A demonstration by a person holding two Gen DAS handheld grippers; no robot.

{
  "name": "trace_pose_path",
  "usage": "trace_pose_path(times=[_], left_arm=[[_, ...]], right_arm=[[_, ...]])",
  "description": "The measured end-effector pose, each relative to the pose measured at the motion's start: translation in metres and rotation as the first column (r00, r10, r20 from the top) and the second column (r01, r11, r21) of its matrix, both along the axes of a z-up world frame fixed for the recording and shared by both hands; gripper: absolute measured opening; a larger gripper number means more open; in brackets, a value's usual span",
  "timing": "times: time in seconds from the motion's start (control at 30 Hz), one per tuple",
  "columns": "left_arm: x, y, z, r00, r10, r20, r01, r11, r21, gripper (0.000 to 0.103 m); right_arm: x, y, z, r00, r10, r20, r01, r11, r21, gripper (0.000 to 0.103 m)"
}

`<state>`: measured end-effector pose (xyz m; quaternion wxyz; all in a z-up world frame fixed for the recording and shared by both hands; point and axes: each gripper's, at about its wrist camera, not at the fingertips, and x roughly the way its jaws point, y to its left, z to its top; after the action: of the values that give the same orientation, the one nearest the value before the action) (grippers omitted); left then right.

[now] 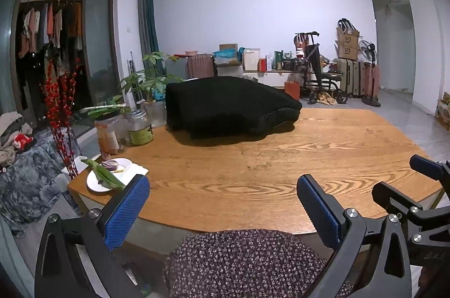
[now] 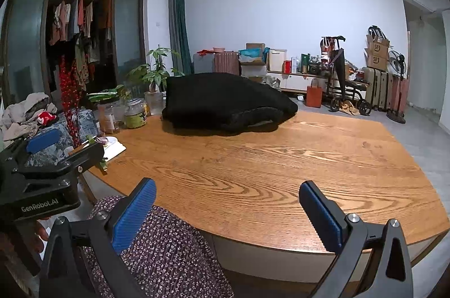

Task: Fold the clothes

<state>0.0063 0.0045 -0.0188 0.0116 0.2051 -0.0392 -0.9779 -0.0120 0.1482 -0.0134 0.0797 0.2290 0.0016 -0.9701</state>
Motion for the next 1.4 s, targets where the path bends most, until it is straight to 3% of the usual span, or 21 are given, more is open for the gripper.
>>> trace_pose_path(times=[0.17,0.37,0.67,0.83,0.9,1.13,1.4], left_arm=[[-0.015,-0.003,0.012,1.000,-0.013,0.019,0.013,1.000,-0.017,0.103],[-0.046,-0.024,0.035,0.999,-0.047,0.024,0.047,0.999,-0.016,0.103],[-0.088,-0.069,0.067,0.998,-0.063,0.011,0.064,0.998,-0.027,0.103],[-0.119,-0.088,0.053,0.998,-0.034,0.058,0.031,0.998,0.052,0.103],[-0.135,-0.094,0.043,0.996,-0.012,0.089,0.005,0.997,0.081,0.103],[-0.204,-0.099,0.007,0.984,0.086,0.154,-0.108,0.983,0.147,0.103],[-0.236,-0.082,-0.011,0.986,0.029,0.162,-0.064,0.975,0.214,0.103]], right_arm=[[-0.014,0.000,0.008,1.000,-0.012,0.026,0.012,1.000,-0.012,0.103],[-0.042,0.000,0.038,1.000,0.008,-0.018,-0.009,0.998,-0.059,0.103],[-0.106,-0.009,0.072,0.997,0.066,-0.028,-0.067,0.998,-0.020,0.103],[-0.177,-0.006,0.050,0.996,-0.017,0.086,0.008,0.995,0.098,0.103],[-0.208,0.000,0.032,0.989,0.000,0.146,-0.016,0.994,0.111,0.099],[-0.321,0.043,-0.028,0.951,-0.062,0.304,0.039,0.996,0.081,0.077],[-0.403,0.069,-0.074,0.905,-0.027,0.424,0.076,0.992,-0.099,0.052]])
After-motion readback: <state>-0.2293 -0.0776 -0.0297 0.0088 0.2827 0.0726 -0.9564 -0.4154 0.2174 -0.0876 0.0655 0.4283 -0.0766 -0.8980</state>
